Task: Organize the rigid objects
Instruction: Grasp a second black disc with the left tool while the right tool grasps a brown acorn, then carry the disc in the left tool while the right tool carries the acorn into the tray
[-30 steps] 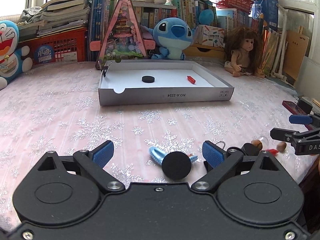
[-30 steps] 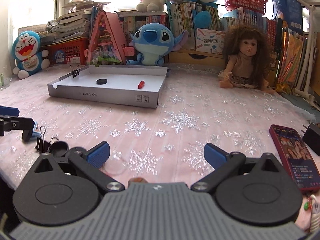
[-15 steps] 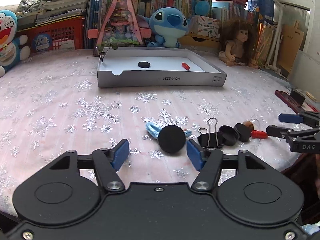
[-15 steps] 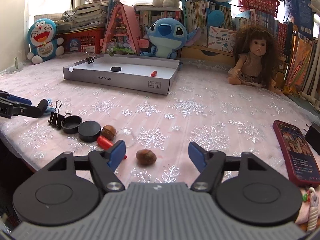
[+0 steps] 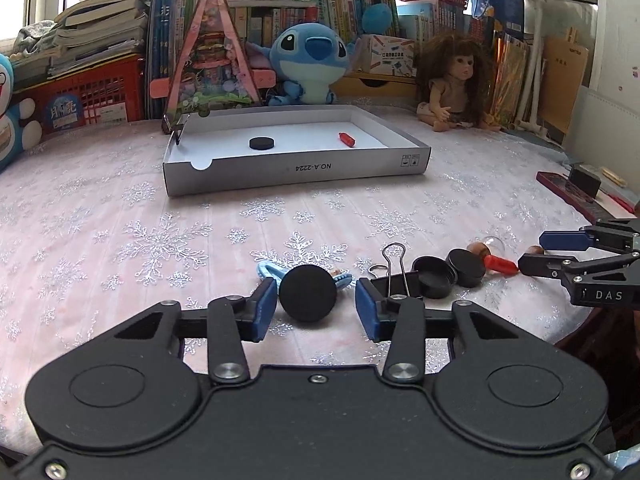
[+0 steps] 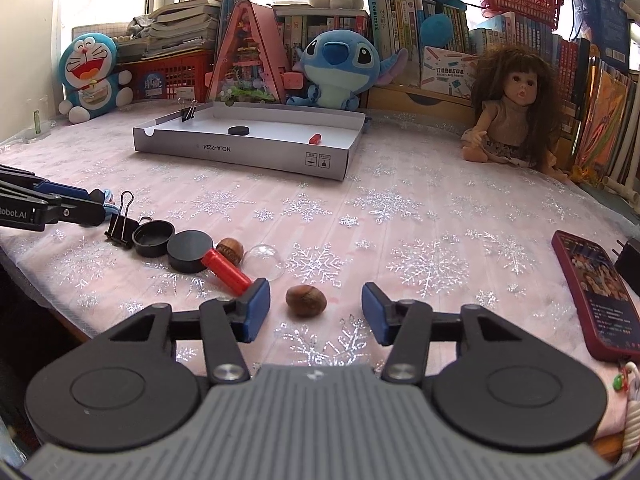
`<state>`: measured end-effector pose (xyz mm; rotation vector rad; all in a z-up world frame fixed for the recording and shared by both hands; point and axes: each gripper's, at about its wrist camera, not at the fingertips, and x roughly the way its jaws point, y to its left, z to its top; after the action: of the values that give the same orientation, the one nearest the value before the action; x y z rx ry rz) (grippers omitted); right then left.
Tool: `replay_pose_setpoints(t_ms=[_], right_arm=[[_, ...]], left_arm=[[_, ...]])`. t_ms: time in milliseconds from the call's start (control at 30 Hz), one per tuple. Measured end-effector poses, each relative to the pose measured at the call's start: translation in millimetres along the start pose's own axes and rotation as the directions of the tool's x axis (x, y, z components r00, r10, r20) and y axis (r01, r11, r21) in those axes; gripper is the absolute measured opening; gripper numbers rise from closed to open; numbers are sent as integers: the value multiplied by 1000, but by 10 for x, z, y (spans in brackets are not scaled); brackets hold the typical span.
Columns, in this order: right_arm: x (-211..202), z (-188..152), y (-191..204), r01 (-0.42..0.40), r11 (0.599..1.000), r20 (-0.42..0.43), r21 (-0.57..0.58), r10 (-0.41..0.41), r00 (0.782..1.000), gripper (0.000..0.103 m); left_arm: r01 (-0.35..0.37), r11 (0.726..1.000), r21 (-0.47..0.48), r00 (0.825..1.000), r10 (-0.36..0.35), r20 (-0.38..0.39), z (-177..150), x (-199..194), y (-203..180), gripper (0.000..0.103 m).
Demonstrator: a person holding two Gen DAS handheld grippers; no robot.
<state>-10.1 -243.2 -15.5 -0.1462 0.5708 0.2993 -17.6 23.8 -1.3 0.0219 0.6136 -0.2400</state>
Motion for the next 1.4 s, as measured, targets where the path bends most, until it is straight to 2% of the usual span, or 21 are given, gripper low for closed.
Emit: replay_pose_setpoints(t_ms=[100, 200, 267, 400, 567, 767, 1100, 1267, 1400], right_arm=[[-4, -22, 7, 0, 1000, -1, 6, 0, 1000, 54], [-17, -31, 20, -7, 1000, 1, 4, 7, 1000, 46], [-25, -30, 29, -5, 1000, 1, 3, 5, 1000, 26], [-40, 31, -9, -21, 998, 0, 51, 21, 1000, 26], [-23, 117, -6, -4, 999, 17, 38, 3, 1000, 26], [5, 198, 28, 20, 999, 24, 36, -20, 999, 26], [92, 321, -43, 49, 994, 2, 102, -49, 999, 26], [169, 431, -116, 66, 989, -1, 130, -67, 998, 26], [268, 595, -178, 59, 987, -2, 150, -59, 998, 26]], left_arm=[[-10, 1000, -8, 1000, 10, -4, -3, 24, -1, 31], [-15, 1000, -20, 1000, 15, -4, 1, 26, 19, 30], [-17, 999, -30, 1000, 17, 0, 10, 15, 39, 30], [-8, 999, -45, 1000, 9, 21, 62, -55, 69, 30], [-24, 999, -42, 999, 26, 45, 162, -117, 97, 30], [-45, 997, -70, 998, 48, 31, 227, -83, 150, 30], [-105, 984, -140, 994, 106, -2, 375, 41, 296, 30], [-127, 982, -142, 992, 126, -13, 476, 138, 338, 30], [-137, 982, -133, 990, 137, -7, 678, 242, 344, 30]])
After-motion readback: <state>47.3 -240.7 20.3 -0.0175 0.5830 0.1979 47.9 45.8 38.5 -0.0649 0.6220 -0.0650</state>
